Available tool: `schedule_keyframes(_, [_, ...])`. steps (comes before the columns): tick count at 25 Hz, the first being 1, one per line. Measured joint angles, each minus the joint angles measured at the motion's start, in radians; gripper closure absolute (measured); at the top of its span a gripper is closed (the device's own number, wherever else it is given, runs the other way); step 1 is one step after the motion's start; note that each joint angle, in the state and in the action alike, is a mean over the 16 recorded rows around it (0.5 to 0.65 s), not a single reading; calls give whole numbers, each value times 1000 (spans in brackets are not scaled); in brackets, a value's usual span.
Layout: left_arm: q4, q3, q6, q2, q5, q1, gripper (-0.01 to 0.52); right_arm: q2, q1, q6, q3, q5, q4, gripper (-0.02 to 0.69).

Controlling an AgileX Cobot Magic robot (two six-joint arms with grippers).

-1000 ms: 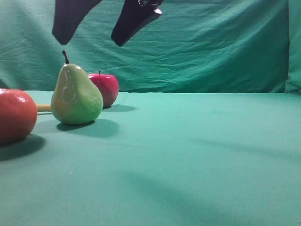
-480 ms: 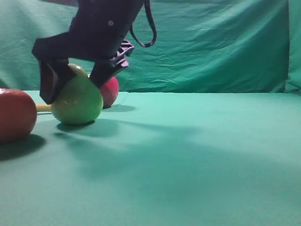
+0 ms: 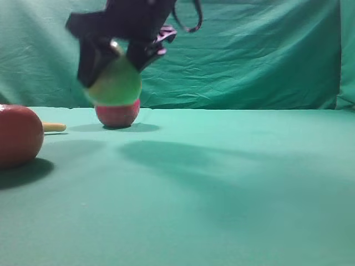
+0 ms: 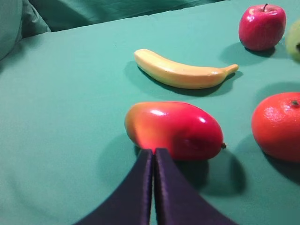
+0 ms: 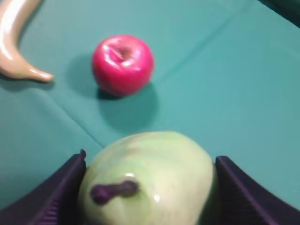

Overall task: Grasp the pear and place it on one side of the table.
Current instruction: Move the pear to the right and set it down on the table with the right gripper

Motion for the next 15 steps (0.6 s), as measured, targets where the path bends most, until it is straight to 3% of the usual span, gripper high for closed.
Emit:
schedule_keyframes(8, [0,0,0,0,0,0,514,-191,-178,40,394,-150,-30,171])
schedule_keyframes(15, [0,0,0,0,0,0,514,-186,-223,39,576,-299,-32,171])
